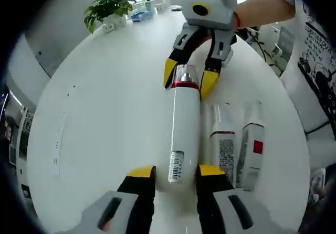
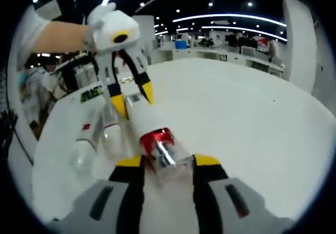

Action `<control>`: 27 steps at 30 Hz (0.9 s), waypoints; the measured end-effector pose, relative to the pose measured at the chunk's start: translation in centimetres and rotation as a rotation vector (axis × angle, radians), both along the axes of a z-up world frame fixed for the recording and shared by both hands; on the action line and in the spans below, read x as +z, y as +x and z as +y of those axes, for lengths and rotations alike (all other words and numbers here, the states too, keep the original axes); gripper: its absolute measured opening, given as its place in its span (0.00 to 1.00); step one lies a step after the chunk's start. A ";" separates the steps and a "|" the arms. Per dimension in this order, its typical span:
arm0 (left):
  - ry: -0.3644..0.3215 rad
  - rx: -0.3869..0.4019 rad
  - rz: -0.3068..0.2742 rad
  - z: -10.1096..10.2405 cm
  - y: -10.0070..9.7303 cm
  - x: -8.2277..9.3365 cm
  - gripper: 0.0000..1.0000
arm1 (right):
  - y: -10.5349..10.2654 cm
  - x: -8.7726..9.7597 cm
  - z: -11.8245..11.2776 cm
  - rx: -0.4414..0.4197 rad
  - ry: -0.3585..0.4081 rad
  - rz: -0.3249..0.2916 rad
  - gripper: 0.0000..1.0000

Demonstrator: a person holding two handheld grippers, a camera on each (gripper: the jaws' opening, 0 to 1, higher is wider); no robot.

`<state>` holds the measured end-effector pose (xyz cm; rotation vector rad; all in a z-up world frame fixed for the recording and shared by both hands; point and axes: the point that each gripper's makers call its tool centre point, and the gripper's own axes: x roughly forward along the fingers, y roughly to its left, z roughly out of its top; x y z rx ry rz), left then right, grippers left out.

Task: Arrange the skincare products in the storage area until every visible bottle or jar stands upright without overlapping.

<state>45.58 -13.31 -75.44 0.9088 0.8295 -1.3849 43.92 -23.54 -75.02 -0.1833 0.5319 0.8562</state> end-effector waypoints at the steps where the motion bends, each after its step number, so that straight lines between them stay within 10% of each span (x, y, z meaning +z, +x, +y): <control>1: -0.005 0.020 0.003 -0.2 0.0 0.0 0.29 | 0.1 -0.1 -0.1 -0.001 -0.017 -0.003 0.33; 16: -0.074 0.056 -0.008 -0.9 -0.5 0.0 0.29 | -0.1 0.8 -1.0 0.029 -0.116 0.012 0.30; 27: -0.167 0.099 0.007 -0.8 -0.3 0.2 0.29 | -0.3 5.5 -0.2 0.128 -0.113 -0.016 0.28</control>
